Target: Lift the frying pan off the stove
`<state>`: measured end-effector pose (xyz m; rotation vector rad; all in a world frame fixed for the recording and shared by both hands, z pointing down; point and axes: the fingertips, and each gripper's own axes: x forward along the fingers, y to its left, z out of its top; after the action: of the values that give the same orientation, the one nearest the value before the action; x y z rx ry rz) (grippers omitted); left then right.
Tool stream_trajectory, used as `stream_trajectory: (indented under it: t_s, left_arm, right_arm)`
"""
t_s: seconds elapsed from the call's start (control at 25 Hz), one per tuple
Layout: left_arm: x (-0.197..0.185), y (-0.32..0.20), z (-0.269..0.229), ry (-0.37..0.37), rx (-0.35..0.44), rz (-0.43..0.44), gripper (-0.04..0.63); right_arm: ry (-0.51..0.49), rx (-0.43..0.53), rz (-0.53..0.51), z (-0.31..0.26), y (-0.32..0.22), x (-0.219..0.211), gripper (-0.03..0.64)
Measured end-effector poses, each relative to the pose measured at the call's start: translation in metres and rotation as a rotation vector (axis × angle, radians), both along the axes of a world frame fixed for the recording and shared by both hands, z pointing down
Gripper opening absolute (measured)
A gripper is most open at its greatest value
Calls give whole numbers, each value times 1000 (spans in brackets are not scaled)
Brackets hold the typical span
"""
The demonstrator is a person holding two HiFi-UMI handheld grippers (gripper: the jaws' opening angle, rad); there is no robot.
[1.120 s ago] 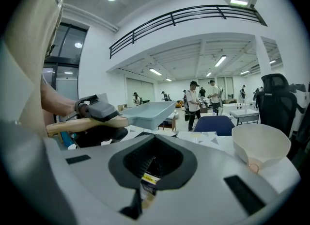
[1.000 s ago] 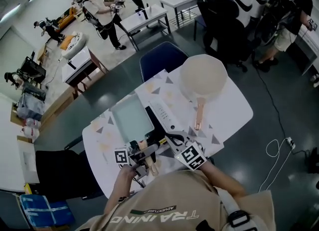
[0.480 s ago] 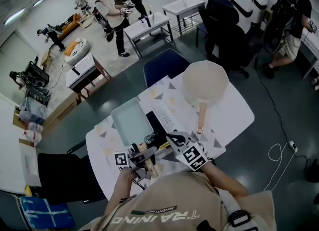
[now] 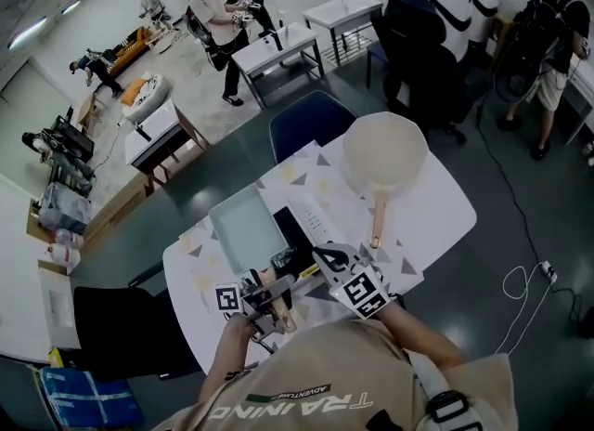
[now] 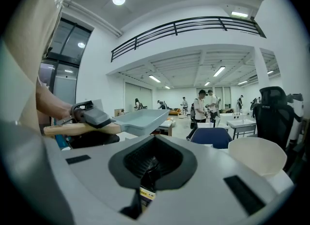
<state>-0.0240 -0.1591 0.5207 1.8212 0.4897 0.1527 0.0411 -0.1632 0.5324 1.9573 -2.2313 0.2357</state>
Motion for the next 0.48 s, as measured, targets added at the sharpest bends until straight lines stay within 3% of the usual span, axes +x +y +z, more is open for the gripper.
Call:
stream_trajectory:
  t_s: [0.48]
  left_arm:
    - [-4,-3,-8,11,-18,-8,126]
  right_arm:
    - [-28,0,-14,3,-6,-10,-5]
